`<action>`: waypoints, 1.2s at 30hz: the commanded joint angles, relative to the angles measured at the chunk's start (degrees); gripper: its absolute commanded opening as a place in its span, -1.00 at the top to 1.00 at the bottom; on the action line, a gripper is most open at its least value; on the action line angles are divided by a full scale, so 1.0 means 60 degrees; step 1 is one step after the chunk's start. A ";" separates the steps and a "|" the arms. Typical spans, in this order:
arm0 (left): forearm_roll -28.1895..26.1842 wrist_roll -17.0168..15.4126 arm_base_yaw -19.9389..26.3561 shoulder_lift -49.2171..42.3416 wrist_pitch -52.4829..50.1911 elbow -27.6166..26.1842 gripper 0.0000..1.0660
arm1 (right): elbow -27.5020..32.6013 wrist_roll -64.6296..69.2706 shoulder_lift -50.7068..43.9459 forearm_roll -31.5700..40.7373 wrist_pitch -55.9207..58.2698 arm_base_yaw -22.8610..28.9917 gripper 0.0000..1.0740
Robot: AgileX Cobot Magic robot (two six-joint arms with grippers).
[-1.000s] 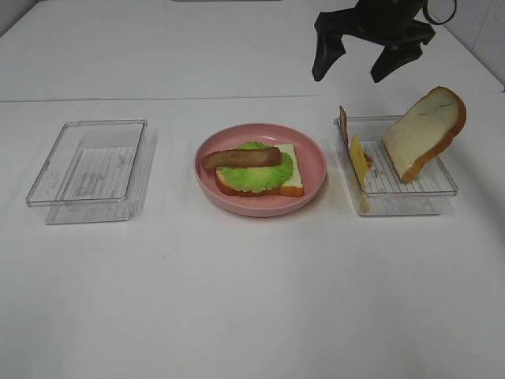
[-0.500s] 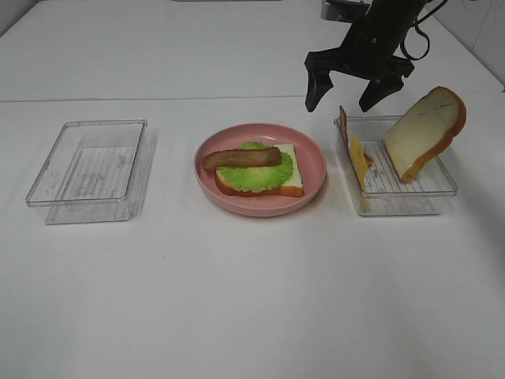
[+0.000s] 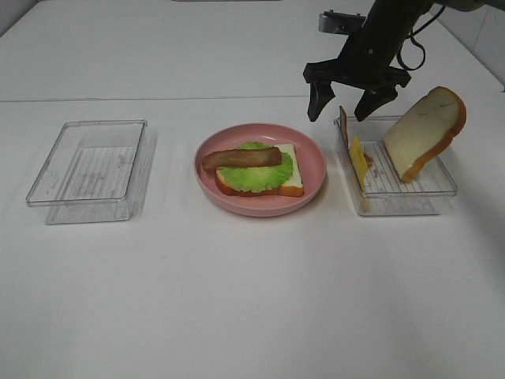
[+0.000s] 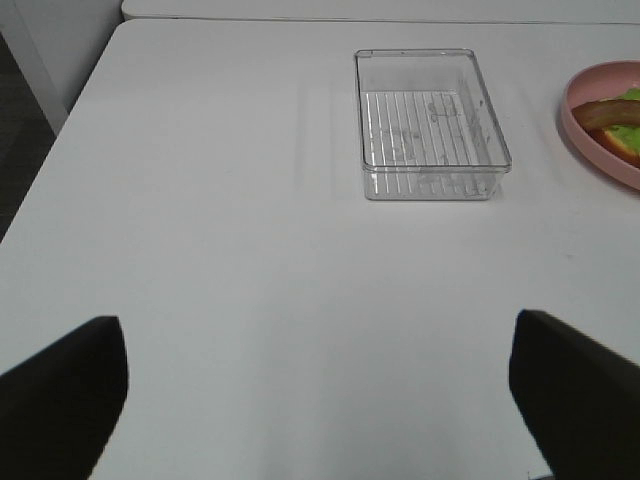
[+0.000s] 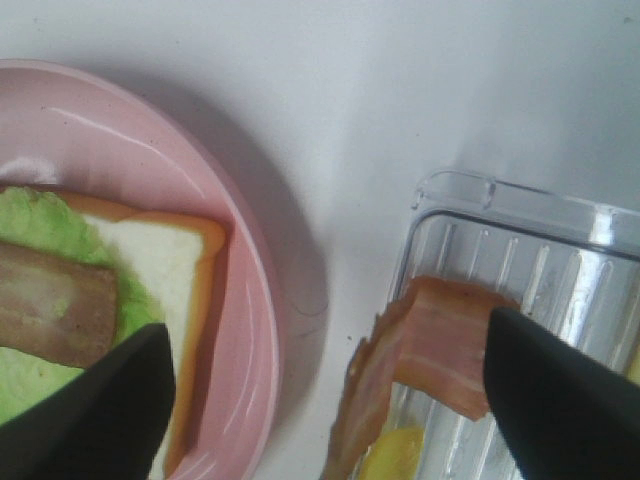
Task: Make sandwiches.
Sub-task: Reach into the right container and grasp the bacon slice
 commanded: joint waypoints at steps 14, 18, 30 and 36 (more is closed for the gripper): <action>-0.0086 -0.0048 0.0029 -0.0172 -0.0067 0.0010 -0.83 | -0.0019 0.0220 0.0029 -0.0334 0.0477 -0.0010 -0.19; -0.0086 -0.0048 0.0029 -0.0172 -0.0067 0.0010 -0.83 | -0.0019 0.0220 0.0038 -0.0344 0.0477 -0.0010 -0.19; -0.0086 -0.0048 0.0029 -0.0172 -0.0067 0.0010 -0.83 | -0.0019 0.0239 0.0153 -0.0525 0.0544 -0.0010 0.20; -0.0086 -0.0048 0.0029 -0.0172 -0.0067 0.0010 -0.83 | -0.0019 0.0239 0.0153 -0.0611 0.0544 -0.0010 0.28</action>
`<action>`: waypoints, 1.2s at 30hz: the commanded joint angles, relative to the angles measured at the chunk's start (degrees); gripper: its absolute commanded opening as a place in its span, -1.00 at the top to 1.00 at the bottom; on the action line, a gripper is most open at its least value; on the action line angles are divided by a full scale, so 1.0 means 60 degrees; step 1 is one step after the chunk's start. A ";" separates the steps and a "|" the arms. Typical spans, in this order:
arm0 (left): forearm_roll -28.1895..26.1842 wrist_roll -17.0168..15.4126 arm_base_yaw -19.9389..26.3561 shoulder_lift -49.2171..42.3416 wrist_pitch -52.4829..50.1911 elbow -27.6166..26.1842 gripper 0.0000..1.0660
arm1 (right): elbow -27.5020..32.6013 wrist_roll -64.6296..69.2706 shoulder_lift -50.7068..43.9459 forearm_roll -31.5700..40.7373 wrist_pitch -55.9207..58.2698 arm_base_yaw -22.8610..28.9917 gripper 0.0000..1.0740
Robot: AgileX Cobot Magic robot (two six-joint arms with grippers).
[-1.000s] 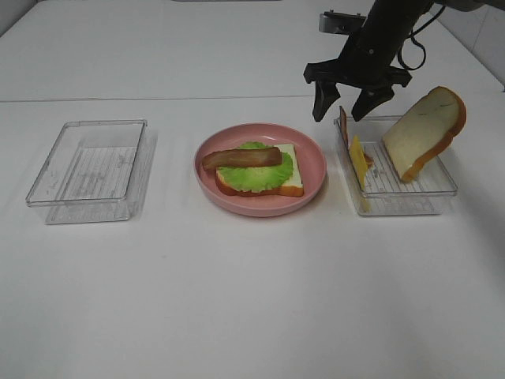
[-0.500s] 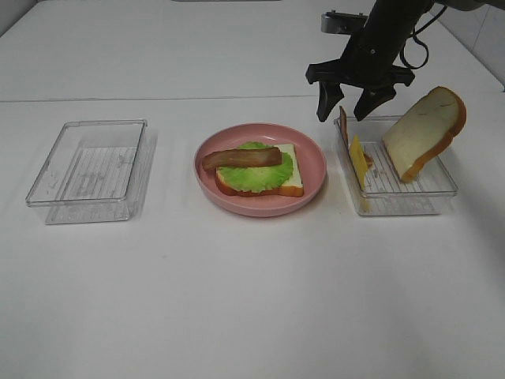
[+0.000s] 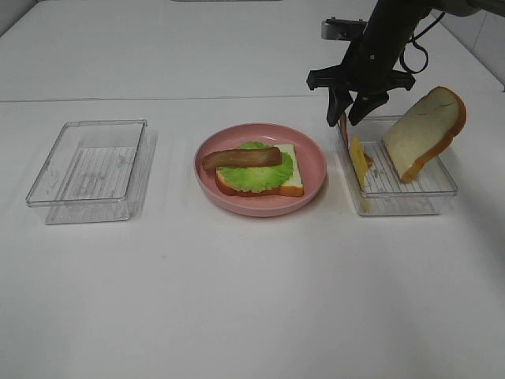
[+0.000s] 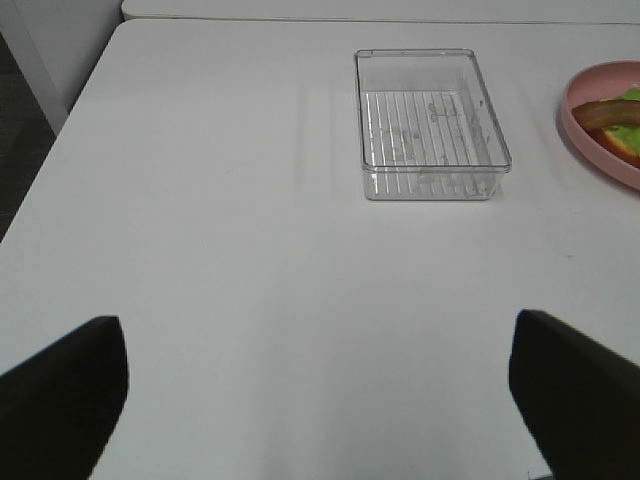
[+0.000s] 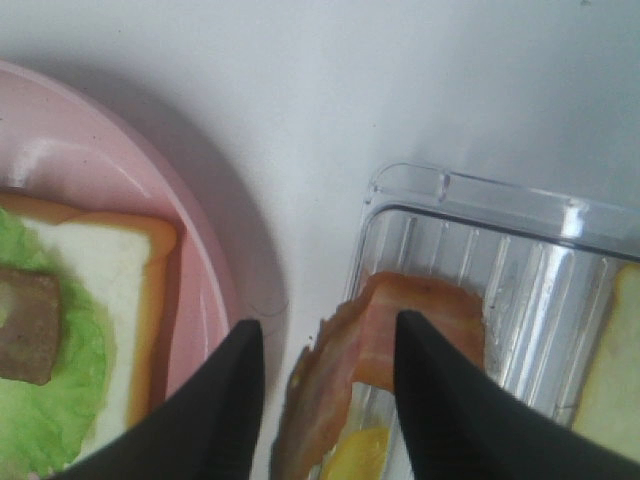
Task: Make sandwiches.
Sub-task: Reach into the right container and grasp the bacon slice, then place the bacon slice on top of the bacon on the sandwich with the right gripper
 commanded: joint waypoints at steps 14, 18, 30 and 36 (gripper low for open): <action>-0.0086 -0.0048 0.0029 -0.0172 -0.0067 0.0010 -0.83 | -0.0019 -0.0019 0.0019 -0.0181 0.0726 -0.0010 1.00; -0.0095 -0.0048 0.0029 -0.0172 -0.0067 0.0010 -0.83 | -0.0019 -0.0010 -0.0010 -0.0181 0.0793 -0.0010 1.00; -0.0124 -0.0048 0.0029 -0.0172 -0.0067 0.0010 -0.83 | -0.0048 0.1203 -0.1547 0.0239 0.0993 0.0000 1.00; -0.0143 -0.0048 0.0029 -0.0172 -0.0067 0.0010 -0.83 | -0.0029 0.0764 -0.2101 0.2254 0.0993 0.0010 1.00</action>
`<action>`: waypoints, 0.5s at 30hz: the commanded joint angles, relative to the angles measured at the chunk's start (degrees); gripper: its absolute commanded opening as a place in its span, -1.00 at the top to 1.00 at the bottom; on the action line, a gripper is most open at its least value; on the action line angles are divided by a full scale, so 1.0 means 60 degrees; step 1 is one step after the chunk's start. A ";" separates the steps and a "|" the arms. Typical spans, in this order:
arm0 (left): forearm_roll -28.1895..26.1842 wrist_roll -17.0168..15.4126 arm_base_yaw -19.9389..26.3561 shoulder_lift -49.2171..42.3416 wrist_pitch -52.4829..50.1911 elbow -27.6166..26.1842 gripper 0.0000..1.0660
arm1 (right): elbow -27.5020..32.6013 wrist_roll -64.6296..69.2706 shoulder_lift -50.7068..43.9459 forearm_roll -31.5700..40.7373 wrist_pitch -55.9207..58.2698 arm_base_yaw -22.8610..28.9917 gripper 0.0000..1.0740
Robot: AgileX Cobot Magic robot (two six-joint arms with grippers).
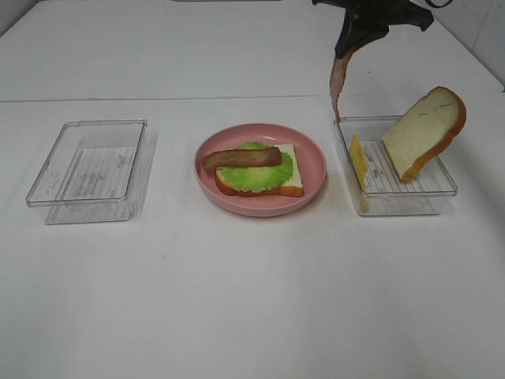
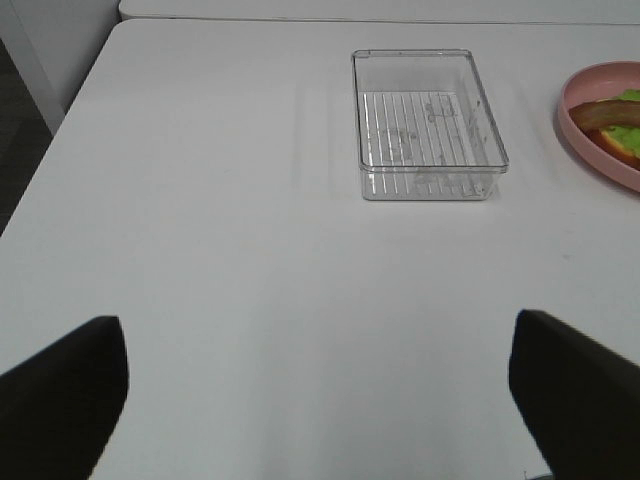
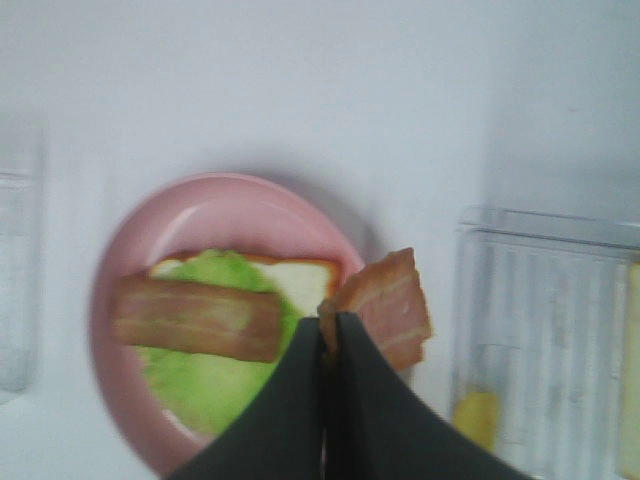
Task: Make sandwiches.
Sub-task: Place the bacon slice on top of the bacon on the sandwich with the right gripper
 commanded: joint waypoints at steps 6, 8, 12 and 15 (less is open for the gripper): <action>-0.0105 -0.0048 0.0029 -0.0172 -0.0067 0.0010 -0.83 | -0.0029 -0.1098 -0.0057 0.2607 0.0821 0.0668 1.00; -0.0115 -0.0048 0.0029 -0.0172 -0.0067 0.0010 -0.83 | -0.0029 -0.1127 0.0057 0.2607 0.0707 0.1012 1.00; -0.0115 -0.0048 0.0029 -0.0172 -0.0067 0.0010 -0.83 | -0.0029 -0.1136 0.0306 0.2617 0.0640 0.1499 1.00; -0.0124 -0.0048 0.0029 -0.0172 -0.0067 0.0010 -0.83 | -0.0029 -0.1213 0.0583 0.2597 0.0544 0.1939 1.00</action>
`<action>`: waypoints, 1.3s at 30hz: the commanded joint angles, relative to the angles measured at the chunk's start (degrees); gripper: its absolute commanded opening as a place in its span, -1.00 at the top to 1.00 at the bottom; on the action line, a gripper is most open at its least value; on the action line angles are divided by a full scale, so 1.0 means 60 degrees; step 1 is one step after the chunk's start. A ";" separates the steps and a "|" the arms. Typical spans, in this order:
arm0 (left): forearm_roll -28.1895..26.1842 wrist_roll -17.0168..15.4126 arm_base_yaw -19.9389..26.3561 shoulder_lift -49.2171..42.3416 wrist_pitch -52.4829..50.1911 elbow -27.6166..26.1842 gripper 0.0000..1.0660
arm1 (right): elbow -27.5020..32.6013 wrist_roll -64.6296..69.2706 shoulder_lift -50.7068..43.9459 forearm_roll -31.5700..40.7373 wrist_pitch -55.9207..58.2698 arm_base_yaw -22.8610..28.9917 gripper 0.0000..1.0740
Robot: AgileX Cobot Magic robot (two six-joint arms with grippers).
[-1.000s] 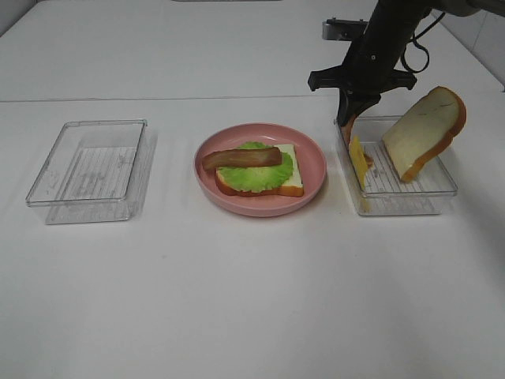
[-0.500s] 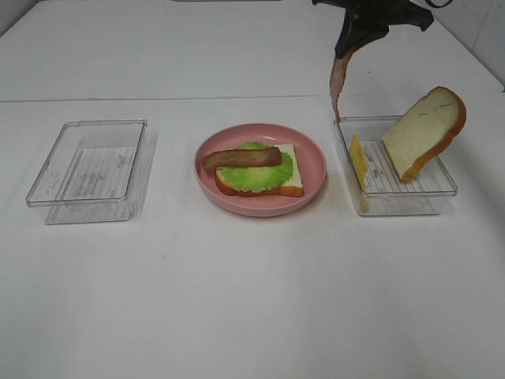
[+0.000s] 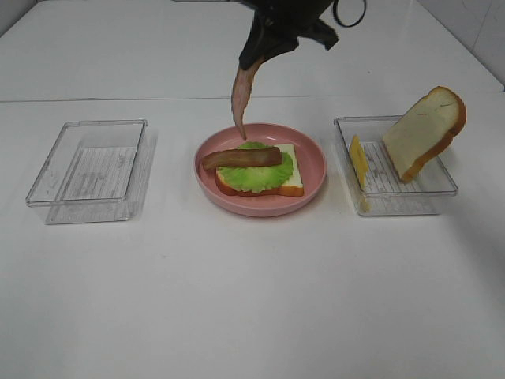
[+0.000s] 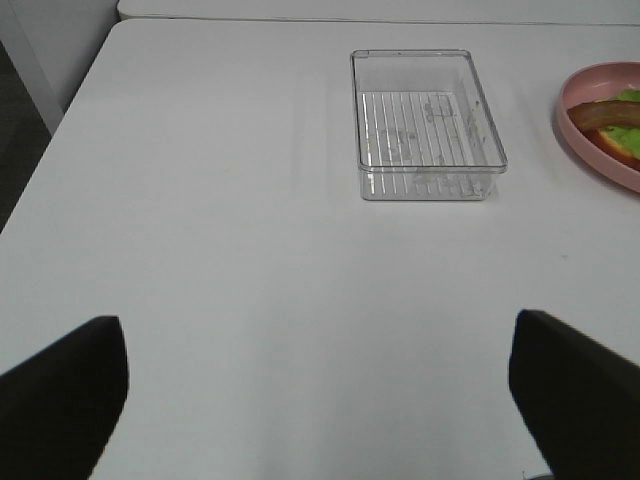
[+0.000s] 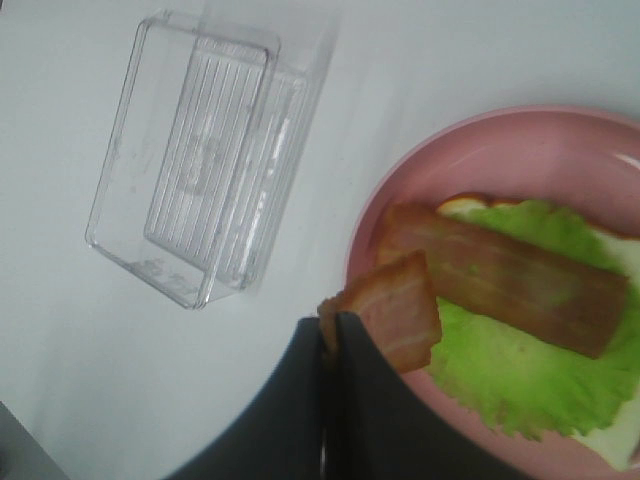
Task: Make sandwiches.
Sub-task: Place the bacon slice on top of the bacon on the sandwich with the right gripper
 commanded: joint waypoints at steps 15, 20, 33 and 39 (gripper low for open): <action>-0.0134 -0.0048 0.0029 -0.0172 -0.0067 0.0010 -0.83 | -0.0029 -0.0267 0.1117 -0.2015 -0.0191 0.0955 1.00; -0.0134 -0.0048 0.0029 -0.0172 -0.0067 0.0010 -0.83 | -0.0029 0.0010 0.1117 -0.3400 -0.0344 0.0955 1.00; -0.0134 -0.0048 0.0029 -0.0172 -0.0067 0.0010 -0.83 | -0.0029 0.0688 0.1117 -0.4068 -0.0525 0.0955 1.00; -0.0134 -0.0048 0.0029 -0.0172 -0.0067 0.0010 -0.83 | -0.0029 0.0707 0.1117 -0.4183 -0.0535 0.0955 0.21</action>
